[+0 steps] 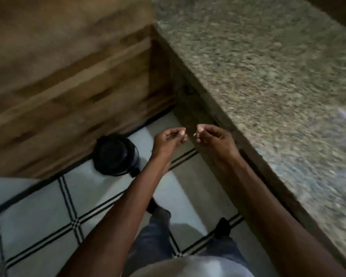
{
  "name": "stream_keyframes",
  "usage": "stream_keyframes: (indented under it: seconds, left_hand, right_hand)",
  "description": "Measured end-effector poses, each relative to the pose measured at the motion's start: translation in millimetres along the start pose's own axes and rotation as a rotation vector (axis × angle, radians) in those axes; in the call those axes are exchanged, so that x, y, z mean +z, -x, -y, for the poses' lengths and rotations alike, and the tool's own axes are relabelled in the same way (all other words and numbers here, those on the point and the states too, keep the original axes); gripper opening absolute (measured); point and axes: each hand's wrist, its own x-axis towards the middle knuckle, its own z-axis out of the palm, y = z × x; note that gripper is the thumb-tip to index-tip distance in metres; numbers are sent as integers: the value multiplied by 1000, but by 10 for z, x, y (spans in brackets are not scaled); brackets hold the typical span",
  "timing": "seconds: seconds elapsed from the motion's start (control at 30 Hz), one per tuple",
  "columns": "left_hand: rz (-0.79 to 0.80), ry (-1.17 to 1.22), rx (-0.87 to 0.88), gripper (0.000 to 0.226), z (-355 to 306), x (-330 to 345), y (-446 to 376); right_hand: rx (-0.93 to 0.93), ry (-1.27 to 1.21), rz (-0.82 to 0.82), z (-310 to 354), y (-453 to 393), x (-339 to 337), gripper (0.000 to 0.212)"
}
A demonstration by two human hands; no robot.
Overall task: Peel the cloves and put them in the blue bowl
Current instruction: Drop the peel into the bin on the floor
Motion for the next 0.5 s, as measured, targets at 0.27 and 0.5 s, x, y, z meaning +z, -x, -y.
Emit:
stream_keyframes:
  seconds: [0.27,0.5]
  left_hand:
    - [-407,125,-52,19,-231,-2404,-209]
    - [-552,203,-53,17,-24,-3480,-167]
  right_hand:
    - [180,141,278,-867,-383,2289,8]
    - [243,313,396,-1445,-604,3186,14]
